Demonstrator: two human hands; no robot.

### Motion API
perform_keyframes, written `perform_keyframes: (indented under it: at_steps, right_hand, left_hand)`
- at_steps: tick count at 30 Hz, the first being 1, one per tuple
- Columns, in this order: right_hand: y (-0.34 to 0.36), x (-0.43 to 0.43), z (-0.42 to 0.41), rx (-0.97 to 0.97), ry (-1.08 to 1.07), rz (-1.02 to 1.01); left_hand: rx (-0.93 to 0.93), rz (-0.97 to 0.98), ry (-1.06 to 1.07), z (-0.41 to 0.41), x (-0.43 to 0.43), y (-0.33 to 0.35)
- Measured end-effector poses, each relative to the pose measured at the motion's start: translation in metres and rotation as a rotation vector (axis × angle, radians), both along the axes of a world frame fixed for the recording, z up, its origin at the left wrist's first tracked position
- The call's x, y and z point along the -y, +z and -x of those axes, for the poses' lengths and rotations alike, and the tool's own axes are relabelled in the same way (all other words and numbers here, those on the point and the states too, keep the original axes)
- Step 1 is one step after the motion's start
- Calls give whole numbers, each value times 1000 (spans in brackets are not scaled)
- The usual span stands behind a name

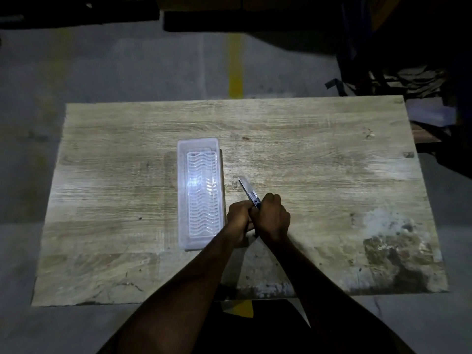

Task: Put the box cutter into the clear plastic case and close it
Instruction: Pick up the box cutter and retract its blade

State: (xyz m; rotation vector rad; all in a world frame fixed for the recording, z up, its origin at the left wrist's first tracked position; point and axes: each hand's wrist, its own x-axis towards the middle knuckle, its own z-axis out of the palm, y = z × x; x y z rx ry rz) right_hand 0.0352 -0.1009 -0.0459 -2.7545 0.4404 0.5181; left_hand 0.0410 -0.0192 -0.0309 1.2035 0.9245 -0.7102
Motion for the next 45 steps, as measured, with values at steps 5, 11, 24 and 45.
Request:
perform_keyframes:
  at_steps: [5, 11, 24, 45]
  right_hand:
    - [43, 7, 4, 85, 95, -61]
    - [113, 18, 5, 114, -86, -509]
    - [220, 25, 14, -565, -156, -1035]
    - [218, 7, 27, -481, -137, -995]
  left_hand:
    - [113, 44, 27, 1, -6, 27]
    - [359, -8, -21, 3, -22, 88]
    - [611, -33, -86, 15, -40, 185]
    - [644, -167, 43, 35, -37, 191]
